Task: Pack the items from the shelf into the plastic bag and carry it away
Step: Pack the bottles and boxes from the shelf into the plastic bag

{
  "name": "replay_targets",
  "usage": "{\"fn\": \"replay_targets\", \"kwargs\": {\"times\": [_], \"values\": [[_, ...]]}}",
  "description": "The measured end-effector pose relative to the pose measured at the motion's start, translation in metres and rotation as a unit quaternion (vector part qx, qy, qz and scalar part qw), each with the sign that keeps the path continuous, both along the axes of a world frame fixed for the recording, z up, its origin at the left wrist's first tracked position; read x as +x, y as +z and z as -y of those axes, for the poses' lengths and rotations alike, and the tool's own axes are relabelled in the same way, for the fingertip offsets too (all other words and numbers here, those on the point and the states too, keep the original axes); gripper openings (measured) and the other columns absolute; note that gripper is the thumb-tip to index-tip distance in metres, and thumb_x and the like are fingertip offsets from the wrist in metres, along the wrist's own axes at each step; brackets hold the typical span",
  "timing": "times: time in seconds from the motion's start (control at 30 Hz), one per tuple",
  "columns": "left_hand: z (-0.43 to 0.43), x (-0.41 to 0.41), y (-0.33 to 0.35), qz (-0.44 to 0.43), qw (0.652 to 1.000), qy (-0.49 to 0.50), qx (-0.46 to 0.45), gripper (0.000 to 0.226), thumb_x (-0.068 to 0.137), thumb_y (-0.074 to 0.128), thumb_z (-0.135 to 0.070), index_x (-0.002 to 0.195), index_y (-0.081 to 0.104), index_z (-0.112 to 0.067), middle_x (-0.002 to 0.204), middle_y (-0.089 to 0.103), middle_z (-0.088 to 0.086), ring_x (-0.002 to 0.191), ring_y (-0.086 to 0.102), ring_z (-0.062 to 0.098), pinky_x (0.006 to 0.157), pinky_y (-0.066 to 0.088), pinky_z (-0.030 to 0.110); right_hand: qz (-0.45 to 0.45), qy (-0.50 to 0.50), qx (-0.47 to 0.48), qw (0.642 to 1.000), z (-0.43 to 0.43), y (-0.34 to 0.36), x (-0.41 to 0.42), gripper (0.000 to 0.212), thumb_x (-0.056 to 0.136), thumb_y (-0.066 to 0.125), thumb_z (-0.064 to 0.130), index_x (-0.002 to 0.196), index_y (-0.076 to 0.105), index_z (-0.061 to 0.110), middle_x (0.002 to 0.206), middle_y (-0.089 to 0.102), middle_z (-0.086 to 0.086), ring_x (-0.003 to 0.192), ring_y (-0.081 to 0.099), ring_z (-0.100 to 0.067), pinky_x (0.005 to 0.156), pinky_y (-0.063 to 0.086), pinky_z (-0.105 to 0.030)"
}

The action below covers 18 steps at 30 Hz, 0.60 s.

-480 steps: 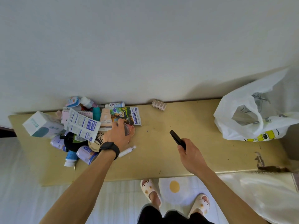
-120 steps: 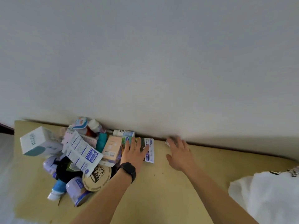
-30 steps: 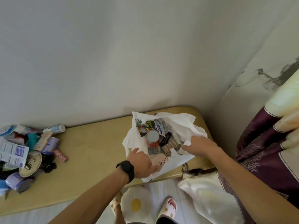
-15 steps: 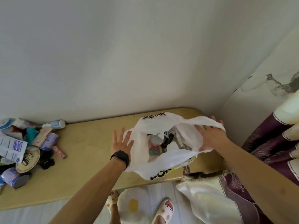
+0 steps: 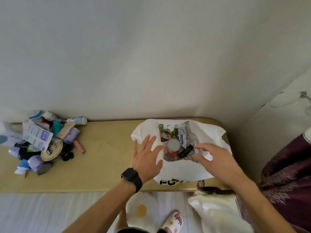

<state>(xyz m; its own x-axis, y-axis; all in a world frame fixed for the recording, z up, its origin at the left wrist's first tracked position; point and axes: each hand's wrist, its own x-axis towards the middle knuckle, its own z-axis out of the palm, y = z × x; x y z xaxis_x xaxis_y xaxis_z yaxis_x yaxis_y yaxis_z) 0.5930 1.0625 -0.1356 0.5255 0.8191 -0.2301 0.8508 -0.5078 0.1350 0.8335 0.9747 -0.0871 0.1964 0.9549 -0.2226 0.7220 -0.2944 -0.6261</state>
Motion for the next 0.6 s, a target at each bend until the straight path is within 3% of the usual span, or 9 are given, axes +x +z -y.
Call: {"fn": "replay_targets", "kwargs": {"times": [0.1,0.2,0.3,0.5,0.6], "values": [[0.019,-0.036,0.003,0.041,0.995,0.088,-0.024,0.05,0.093,0.048,-0.044,0.142,0.037,-0.04,0.161,0.018,-0.005,0.15,0.009,0.018,0.12,0.002,0.048,-0.078,-0.001,0.039,0.996,-0.002,0.0,-0.044,0.023,0.092,0.065,0.031,0.111,0.06,0.045,0.102,0.053,0.038,0.092,0.05,0.023,0.076,0.039,0.003],[0.028,-0.08,0.008,0.075,0.983,0.165,-0.042,0.052,0.092,0.05,-0.041,0.142,0.038,-0.037,0.155,0.032,-0.004,0.14,0.031,0.02,0.115,0.022,0.038,-0.13,0.028,0.05,0.99,-0.01,-0.013,-0.096,0.029,0.093,0.064,0.028,0.119,0.061,0.039,0.11,0.061,0.028,0.101,0.057,0.012,0.088,0.046,-0.011],[0.029,-0.129,0.011,0.082,0.968,0.236,-0.033,0.052,0.092,0.049,-0.041,0.143,0.038,-0.035,0.151,0.038,-0.004,0.135,0.039,0.02,0.11,0.031,0.037,-0.15,0.081,0.055,0.984,-0.02,-0.018,-0.15,0.036,0.094,0.063,0.028,0.13,0.06,0.031,0.121,0.061,0.018,0.111,0.056,0.001,0.097,0.045,-0.023],[0.024,-0.239,0.009,0.075,0.927,0.361,-0.064,0.053,0.092,0.05,-0.038,0.143,0.037,-0.031,0.147,0.043,-0.002,0.128,0.046,0.023,0.106,0.039,0.04,-0.124,0.232,0.023,0.965,-0.055,-0.028,-0.251,0.04,0.094,0.061,0.03,0.134,0.054,0.034,0.126,0.051,0.024,0.121,0.05,0.0,0.102,0.037,-0.018],[0.016,-0.292,0.002,0.074,0.902,0.417,-0.08,0.055,0.091,0.052,-0.037,0.144,0.038,-0.03,0.146,0.044,0.0,0.13,0.045,0.023,0.106,0.04,0.041,-0.098,0.285,0.0,0.954,-0.082,-0.036,-0.297,0.043,0.095,0.059,0.03,0.137,0.053,0.032,0.131,0.052,0.019,0.124,0.049,-0.004,0.102,0.034,-0.017]]}}
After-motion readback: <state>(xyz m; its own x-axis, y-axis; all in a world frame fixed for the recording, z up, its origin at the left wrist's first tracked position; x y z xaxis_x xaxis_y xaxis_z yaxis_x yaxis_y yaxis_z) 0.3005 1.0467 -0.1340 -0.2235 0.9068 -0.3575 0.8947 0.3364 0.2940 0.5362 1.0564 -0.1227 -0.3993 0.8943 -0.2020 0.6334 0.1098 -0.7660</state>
